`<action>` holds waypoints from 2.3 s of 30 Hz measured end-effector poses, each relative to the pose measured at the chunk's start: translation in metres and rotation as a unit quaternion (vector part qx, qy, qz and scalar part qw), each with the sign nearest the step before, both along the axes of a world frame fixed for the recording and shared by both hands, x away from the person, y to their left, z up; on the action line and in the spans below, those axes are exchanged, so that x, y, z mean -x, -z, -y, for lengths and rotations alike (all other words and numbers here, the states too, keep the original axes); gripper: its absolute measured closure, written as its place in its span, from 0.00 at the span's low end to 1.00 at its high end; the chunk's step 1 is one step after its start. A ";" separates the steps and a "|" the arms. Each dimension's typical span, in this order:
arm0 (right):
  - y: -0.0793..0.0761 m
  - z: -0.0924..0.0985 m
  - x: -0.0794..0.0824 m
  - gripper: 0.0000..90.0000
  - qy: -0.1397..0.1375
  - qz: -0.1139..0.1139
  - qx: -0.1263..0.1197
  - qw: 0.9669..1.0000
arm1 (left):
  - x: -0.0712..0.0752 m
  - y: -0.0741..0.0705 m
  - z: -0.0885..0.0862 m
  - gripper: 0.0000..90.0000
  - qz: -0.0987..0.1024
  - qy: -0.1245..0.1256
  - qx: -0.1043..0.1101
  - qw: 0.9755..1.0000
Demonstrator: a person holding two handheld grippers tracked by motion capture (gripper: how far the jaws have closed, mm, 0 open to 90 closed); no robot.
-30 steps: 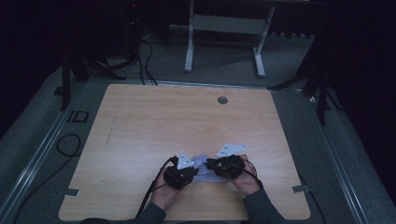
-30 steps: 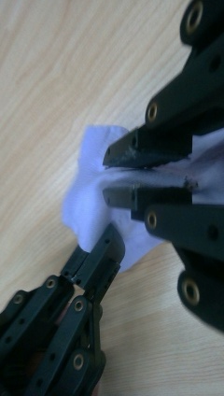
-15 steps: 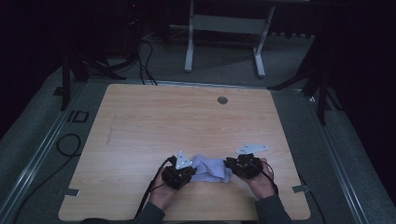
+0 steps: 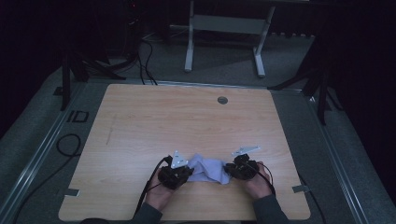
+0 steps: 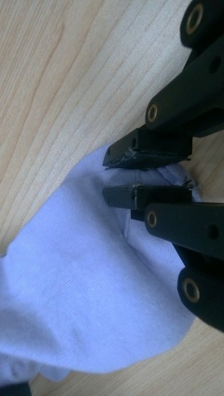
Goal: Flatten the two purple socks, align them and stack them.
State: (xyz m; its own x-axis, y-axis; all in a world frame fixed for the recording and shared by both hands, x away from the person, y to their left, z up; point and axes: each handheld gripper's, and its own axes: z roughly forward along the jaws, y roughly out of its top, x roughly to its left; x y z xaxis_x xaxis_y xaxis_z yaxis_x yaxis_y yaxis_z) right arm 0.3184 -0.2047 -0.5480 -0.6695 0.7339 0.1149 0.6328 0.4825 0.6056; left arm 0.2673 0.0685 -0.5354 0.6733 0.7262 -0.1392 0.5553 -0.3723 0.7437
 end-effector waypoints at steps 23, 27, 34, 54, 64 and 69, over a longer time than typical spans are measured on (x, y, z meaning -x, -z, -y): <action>0.001 0.000 0.002 0.94 0.015 -0.001 -0.008 1.000 | -0.002 0.019 -0.007 0.97 -0.036 -0.005 -0.060 0.998; 0.000 -0.002 0.003 0.97 0.015 0.006 0.000 1.000 | -0.001 0.019 -0.007 0.98 -0.033 -0.006 -0.061 0.998; -0.006 0.002 0.005 0.97 0.011 0.021 -0.024 0.999 | -0.001 0.020 -0.007 0.98 -0.035 -0.008 -0.060 0.998; -0.022 0.015 0.002 0.97 0.038 0.035 -0.047 0.998 | 0.002 0.011 -0.013 0.98 -0.046 0.005 -0.032 0.998; -0.025 0.007 -0.004 0.97 0.041 0.039 -0.049 0.997 | -0.002 0.018 -0.016 0.98 -0.072 0.003 -0.047 0.996; -0.027 0.003 -0.007 0.97 0.049 0.049 -0.051 0.996 | -0.002 0.017 -0.015 0.98 -0.066 0.001 -0.056 0.996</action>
State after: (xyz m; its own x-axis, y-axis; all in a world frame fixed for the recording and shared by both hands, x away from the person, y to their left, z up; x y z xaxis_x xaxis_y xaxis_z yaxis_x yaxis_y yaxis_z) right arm 0.3252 -0.2080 -0.5209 -0.6071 0.7840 0.1295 0.6094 0.3547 0.7091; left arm 0.2692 0.0839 -0.5527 0.6562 0.7404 -0.1458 0.6450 -0.4501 0.6176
